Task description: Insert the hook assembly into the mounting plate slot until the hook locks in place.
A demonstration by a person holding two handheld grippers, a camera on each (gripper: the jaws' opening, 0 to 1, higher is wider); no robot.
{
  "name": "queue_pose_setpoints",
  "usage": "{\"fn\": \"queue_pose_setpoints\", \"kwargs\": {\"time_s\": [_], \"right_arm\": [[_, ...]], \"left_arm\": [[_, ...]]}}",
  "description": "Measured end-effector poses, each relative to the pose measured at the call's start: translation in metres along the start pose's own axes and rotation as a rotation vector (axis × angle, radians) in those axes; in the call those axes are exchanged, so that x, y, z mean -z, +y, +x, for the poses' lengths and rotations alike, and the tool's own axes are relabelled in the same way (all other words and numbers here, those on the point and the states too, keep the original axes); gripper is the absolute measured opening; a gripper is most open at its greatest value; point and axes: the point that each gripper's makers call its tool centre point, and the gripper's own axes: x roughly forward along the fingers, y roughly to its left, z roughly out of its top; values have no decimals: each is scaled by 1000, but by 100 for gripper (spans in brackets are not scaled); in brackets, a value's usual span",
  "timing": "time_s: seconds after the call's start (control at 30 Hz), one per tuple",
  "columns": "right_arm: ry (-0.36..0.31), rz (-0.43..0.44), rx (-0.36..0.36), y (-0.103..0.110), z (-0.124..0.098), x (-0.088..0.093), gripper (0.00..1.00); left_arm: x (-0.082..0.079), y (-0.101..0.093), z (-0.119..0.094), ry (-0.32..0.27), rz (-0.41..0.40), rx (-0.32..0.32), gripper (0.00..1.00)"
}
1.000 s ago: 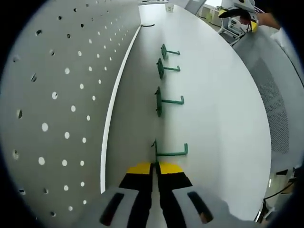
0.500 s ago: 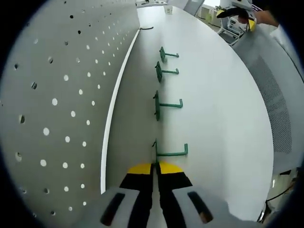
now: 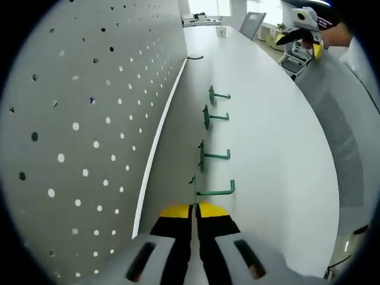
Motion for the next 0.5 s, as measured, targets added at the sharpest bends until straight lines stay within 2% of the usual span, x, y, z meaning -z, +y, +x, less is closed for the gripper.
{"fn": "queue_pose_setpoints", "kwargs": {"time_s": [0.07, 0.2, 0.27, 0.5], "right_arm": [[-3, -3, -2, 1, 1, -1, 66], [-14, 17, -10, 2, 2, -4, 67], [-25, 28, -12, 1, 2, -6, 67], [-29, 17, -18, 2, 1, -9, 67]], "left_arm": [[-3, -1, -4, -13, 8, -11, 2], [-14, -2, -12, -74, -50, -39, 2], [-18, -6, -16, -96, -39, -53, 2], [-29, -11, -33, -179, -95, -109, 2]]}}
